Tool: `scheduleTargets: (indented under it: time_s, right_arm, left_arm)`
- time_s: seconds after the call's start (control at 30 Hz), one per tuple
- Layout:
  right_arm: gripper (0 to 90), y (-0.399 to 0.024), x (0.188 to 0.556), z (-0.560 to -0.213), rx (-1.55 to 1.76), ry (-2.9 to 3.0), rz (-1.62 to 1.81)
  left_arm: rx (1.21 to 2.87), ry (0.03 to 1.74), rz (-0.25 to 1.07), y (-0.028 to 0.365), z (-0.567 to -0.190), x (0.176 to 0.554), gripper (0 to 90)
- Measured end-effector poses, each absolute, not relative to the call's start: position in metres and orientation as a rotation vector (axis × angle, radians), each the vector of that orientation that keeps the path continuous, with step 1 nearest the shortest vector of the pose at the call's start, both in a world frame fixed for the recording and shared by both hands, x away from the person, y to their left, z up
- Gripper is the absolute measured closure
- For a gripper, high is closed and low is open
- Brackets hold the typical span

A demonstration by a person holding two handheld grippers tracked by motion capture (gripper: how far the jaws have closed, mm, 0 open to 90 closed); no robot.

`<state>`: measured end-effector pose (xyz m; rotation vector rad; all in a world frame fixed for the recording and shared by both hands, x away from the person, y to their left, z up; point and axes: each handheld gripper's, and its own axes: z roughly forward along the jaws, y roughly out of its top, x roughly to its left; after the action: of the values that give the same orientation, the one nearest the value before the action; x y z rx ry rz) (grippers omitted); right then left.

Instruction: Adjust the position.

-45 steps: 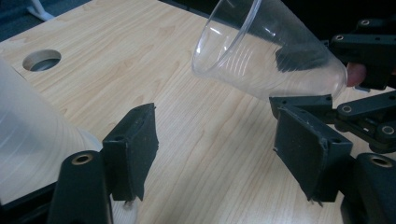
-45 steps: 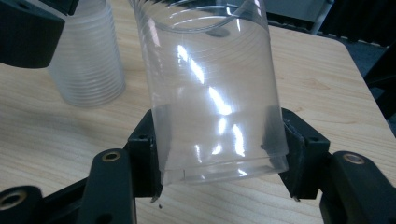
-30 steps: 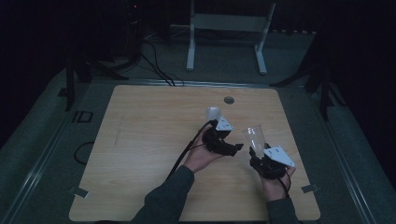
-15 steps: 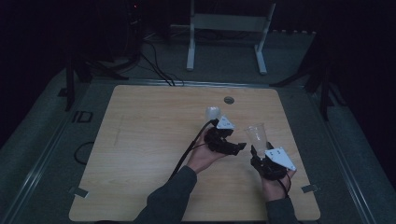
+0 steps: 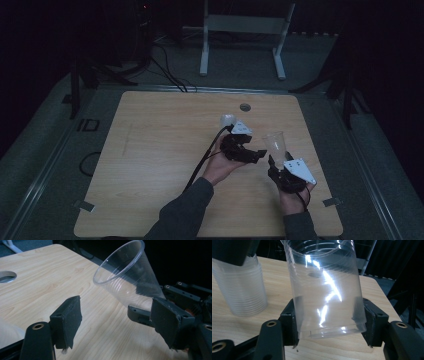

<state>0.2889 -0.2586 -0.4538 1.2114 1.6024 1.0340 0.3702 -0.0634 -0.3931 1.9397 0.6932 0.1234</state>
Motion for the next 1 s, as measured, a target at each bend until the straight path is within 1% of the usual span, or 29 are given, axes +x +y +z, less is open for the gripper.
scheduleTargets:
  time_s: [1.0]
  right_arm:
    - [41.3, -0.25, 0.287, -0.452, 1.192, 1.561, 1.05]
  left_arm:
    - [1.886, 0.732, 0.037, -0.076, -0.394, 0.372, 21.8]
